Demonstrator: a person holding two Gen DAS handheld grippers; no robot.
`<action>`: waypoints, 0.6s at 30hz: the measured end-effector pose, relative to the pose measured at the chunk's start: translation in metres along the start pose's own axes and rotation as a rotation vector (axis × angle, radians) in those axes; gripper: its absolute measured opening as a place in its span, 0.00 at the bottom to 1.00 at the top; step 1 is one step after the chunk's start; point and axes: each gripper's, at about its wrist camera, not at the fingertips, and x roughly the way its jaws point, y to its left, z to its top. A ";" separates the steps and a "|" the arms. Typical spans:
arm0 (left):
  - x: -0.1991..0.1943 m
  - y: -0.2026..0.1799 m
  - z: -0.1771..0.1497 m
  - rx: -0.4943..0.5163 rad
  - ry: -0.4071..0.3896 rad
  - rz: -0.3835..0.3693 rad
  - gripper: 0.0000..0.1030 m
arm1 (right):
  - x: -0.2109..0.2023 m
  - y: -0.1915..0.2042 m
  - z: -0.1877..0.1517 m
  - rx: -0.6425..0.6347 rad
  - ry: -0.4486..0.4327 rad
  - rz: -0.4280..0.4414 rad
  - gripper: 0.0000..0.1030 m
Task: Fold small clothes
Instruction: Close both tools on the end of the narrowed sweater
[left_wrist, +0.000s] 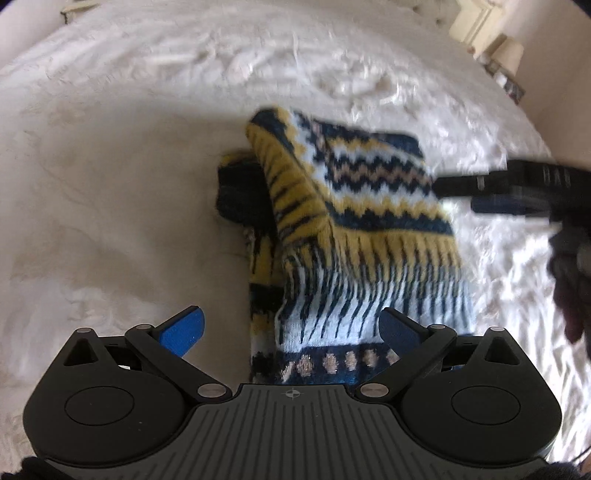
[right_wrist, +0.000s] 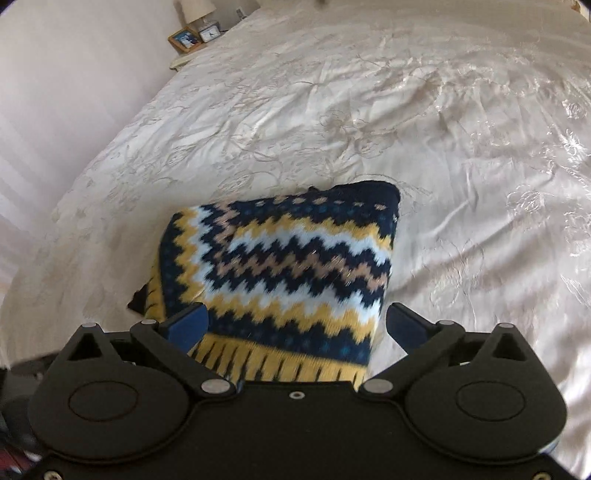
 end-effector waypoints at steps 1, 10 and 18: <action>0.007 0.000 -0.002 0.002 0.013 0.000 0.99 | 0.005 -0.004 0.003 0.012 0.005 0.000 0.99; 0.049 0.009 -0.005 -0.047 0.083 -0.068 0.99 | 0.058 -0.040 0.021 0.127 0.087 0.090 0.99; 0.061 0.010 0.002 -0.014 0.059 -0.116 0.99 | 0.090 -0.054 0.021 0.182 0.113 0.197 1.00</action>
